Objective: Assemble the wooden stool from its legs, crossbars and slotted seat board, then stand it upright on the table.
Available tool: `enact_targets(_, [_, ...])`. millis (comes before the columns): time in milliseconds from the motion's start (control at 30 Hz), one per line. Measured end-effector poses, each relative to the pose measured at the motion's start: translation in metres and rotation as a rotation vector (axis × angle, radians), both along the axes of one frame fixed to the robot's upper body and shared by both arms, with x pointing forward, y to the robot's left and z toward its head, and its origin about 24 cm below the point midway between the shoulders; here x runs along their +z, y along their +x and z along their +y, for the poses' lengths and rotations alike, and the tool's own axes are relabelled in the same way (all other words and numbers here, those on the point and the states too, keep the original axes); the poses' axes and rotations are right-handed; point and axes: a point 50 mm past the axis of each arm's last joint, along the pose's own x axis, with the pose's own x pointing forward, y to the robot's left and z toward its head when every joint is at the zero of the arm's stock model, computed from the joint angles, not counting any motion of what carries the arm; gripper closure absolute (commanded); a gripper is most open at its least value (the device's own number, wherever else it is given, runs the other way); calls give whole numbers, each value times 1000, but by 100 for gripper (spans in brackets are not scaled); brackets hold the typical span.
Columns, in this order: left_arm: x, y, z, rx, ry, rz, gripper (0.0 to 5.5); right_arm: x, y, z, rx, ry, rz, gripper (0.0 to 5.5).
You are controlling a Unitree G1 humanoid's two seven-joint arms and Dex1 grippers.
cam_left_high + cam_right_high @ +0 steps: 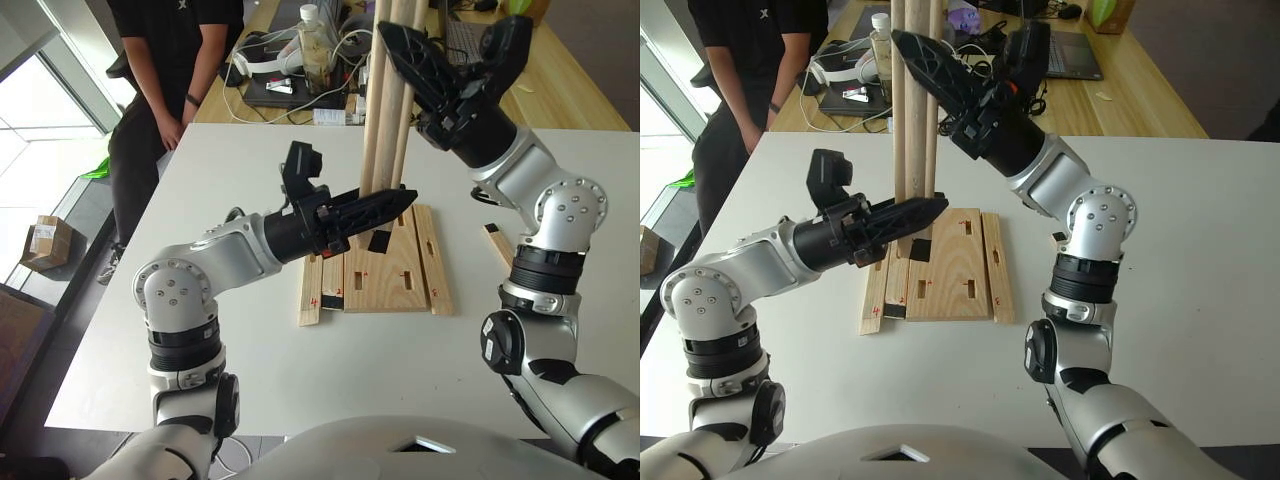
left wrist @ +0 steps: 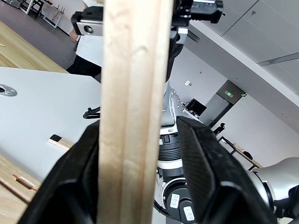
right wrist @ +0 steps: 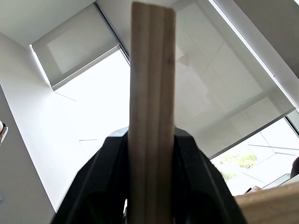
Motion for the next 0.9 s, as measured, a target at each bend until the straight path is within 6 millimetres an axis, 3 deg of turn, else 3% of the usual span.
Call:
enact_targets(200, [-3, -2, 3, -18, 34, -1, 442, -7, -4, -2, 36, 1, 0, 450])
enact_targets(233, [-3, -2, 3, -21, 39, -1, 442, -8, -5, -3, 39, 4, 3, 413])
enact_targets(567, [1, -5, 5, -54, -10, -25, 447, -12, -5, -9, 31, 2, 3, 241])
enact_targets(700, [-1, 4, 9, 29, 13, -37, 447, -18, 6, -13, -63, -4, 45, 237])
enact_targets(900, [-10, 24, 23, 245, 87, -37, 447, -32, 34, -49, -368, 95, 241, 237])
